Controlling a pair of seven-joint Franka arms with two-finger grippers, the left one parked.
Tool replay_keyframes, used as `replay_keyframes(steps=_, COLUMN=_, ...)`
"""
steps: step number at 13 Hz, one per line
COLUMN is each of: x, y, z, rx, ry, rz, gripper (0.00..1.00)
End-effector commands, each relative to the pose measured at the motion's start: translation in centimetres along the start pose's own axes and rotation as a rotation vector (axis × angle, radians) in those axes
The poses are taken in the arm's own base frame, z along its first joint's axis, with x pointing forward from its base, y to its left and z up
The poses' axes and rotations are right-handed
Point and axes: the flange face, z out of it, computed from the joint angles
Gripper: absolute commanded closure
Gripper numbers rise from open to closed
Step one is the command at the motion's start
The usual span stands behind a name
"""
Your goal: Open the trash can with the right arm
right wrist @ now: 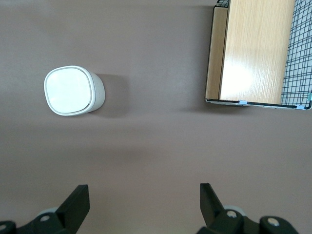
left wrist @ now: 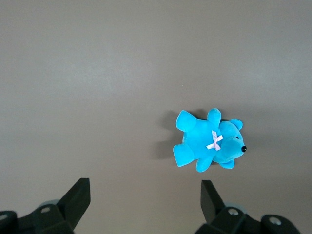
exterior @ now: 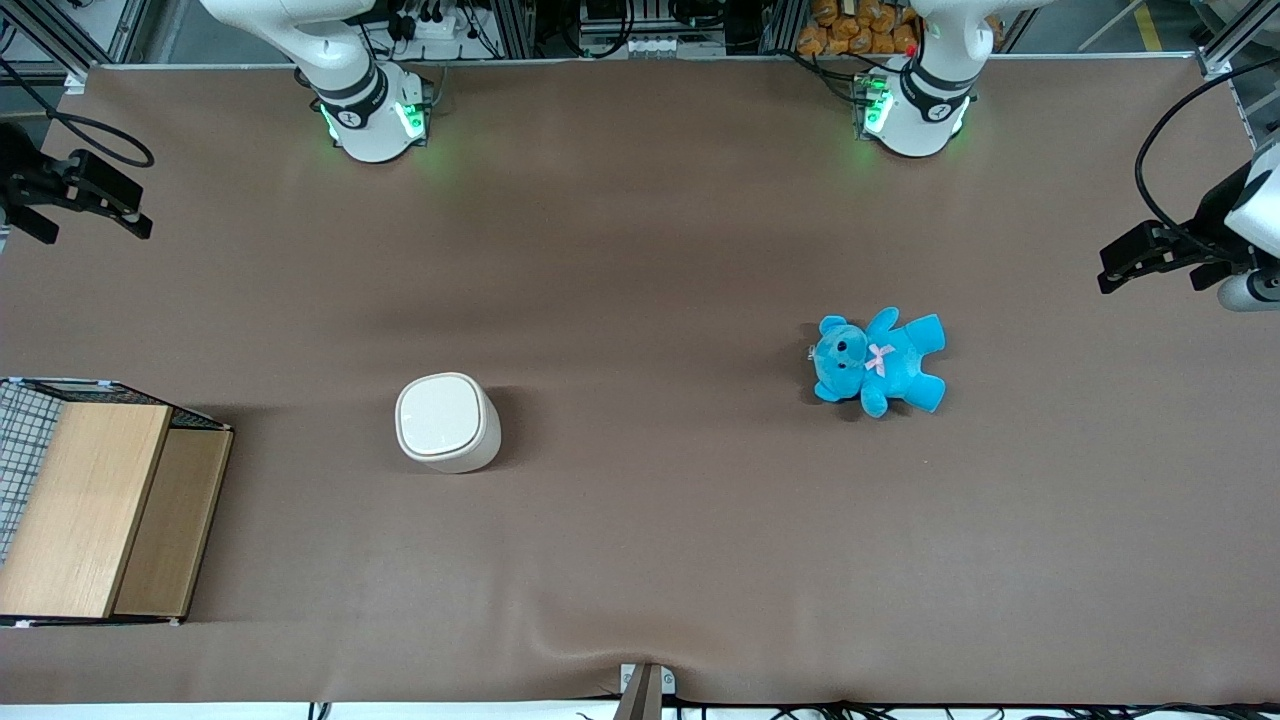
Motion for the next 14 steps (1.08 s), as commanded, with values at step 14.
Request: replay_keyframes(steps=14, x=3.4, y=-9.7, z=5.7, rx=-0.014, ry=-0.025, rz=-0.102, gripper=0.30)
